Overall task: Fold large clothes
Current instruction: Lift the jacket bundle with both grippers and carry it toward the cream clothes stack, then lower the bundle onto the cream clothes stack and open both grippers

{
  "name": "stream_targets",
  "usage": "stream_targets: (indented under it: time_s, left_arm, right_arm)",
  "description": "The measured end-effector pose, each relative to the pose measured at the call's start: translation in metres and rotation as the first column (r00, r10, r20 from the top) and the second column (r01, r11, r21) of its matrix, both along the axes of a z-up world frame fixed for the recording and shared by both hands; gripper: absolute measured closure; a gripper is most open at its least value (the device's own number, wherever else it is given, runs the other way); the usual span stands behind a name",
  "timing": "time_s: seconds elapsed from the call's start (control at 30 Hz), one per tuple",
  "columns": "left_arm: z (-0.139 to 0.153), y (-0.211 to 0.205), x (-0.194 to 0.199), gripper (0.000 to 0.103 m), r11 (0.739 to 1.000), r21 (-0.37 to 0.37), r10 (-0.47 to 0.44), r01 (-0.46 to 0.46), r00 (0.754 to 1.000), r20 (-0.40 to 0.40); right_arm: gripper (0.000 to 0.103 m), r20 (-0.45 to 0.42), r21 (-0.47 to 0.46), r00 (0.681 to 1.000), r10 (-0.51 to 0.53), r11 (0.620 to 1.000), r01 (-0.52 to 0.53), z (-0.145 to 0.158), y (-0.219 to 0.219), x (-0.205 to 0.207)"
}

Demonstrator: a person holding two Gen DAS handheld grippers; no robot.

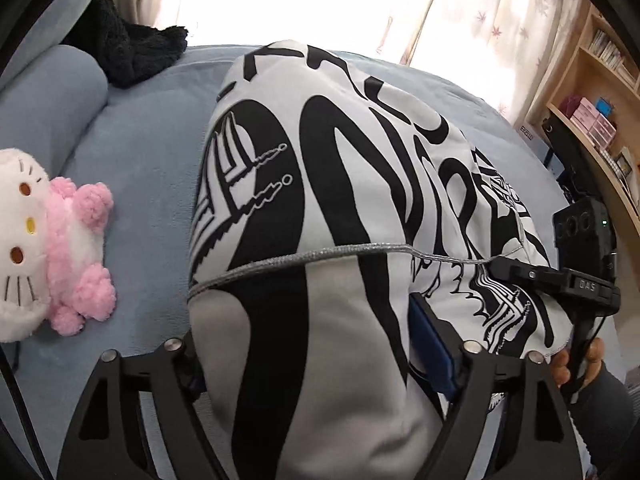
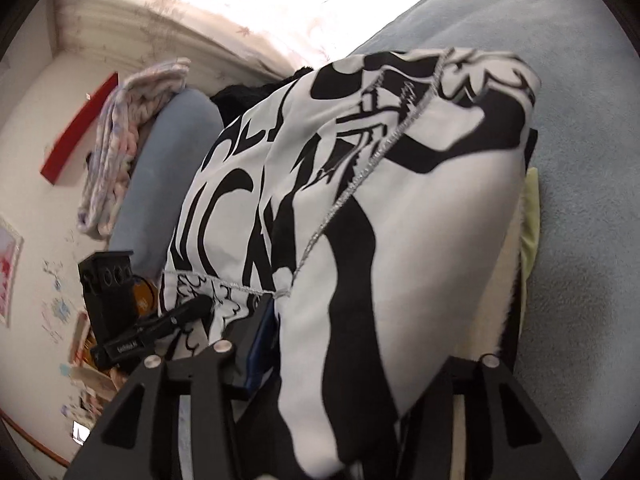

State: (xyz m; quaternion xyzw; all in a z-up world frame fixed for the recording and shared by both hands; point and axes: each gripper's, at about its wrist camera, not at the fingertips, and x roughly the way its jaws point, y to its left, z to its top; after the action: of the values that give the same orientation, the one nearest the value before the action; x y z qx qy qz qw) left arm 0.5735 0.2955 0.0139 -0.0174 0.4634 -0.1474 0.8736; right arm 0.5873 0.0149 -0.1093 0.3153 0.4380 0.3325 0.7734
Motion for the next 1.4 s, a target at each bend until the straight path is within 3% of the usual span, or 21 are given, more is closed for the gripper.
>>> stream_targets:
  time_s: [0.17,0.3,0.37,0.43,0.47,0.53,0.63,0.73,0.8,0.93,1.07,1.27,1.33,1.4]
  left_arm:
    - [0.024,-0.001,-0.018,0.014,0.996,0.068,0.049,-0.052,0.998,0.049]
    - [0.060,0.005,-0.037,0.020,0.983,0.130,0.108,-0.130,0.980,0.165]
    - [0.072,0.007,-0.045,0.048,0.982,0.107,0.133,-0.153,0.976,0.175]
    - [0.077,0.005,-0.048,0.070,0.984,0.096,0.136,-0.153,0.977,0.166]
    - [0.077,0.002,-0.050,0.080,0.983,0.103,0.134,-0.153,0.977,0.166]
    - [0.073,-0.007,-0.053,0.088,0.983,0.119,0.119,-0.140,0.979,0.164]
    - [0.061,-0.025,-0.057,0.089,0.985,0.146,0.072,-0.095,0.985,0.158]
    - [0.053,-0.038,-0.064,0.089,0.969,0.230,0.046,-0.091,0.980,0.195]
    - [0.050,-0.036,-0.065,0.089,0.966,0.241,0.043,-0.090,0.980,0.195]
    - [0.035,-0.026,-0.059,0.090,0.961,0.257,0.067,-0.105,0.986,0.152]
    - [0.021,-0.026,-0.058,0.090,0.961,0.248,0.089,-0.125,0.984,0.153]
    - [0.026,-0.020,-0.061,0.089,0.970,0.182,0.131,-0.159,0.979,0.158]
    - [0.032,-0.020,-0.065,0.082,0.972,0.160,0.145,-0.170,0.977,0.156]
    - [0.037,-0.020,-0.068,0.060,0.974,0.137,0.162,-0.181,0.977,0.138]
  right_arm:
    - [0.050,-0.038,-0.162,0.999,0.000,0.987,-0.006,0.026,-0.005,-0.005]
    - [0.050,-0.003,-0.296,0.999,-0.043,0.954,0.040,0.052,-0.026,-0.026]
    - [0.050,0.069,-0.333,0.995,-0.069,0.939,0.088,0.071,-0.035,-0.038]
    - [0.050,0.163,-0.362,0.981,-0.105,0.919,0.158,0.091,-0.042,-0.053]
    - [0.050,0.190,-0.369,0.975,-0.112,0.913,0.176,0.097,-0.044,-0.056]
    - [0.050,0.237,-0.387,0.966,-0.100,0.902,0.189,0.105,-0.039,-0.063]
    - [0.050,0.279,-0.421,0.958,-0.060,0.889,0.178,0.108,-0.018,-0.070]
    - [0.050,0.293,-0.434,0.956,-0.022,0.888,0.153,0.102,0.004,-0.078]
    - [0.050,0.286,-0.454,0.958,-0.002,0.880,0.138,0.092,0.015,-0.083]
    - [0.053,0.300,-0.570,0.954,-0.022,0.798,0.198,0.063,0.016,-0.083]
    - [0.044,0.262,-0.532,0.963,-0.060,0.824,0.196,0.048,-0.002,-0.077]
    - [0.044,0.232,-0.512,0.970,-0.071,0.839,0.184,0.048,-0.008,-0.075]
    - [0.044,0.216,-0.505,0.973,-0.076,0.845,0.178,0.054,-0.011,-0.077]
    - [0.044,0.207,-0.505,0.974,-0.088,0.843,0.183,0.062,-0.015,-0.085]
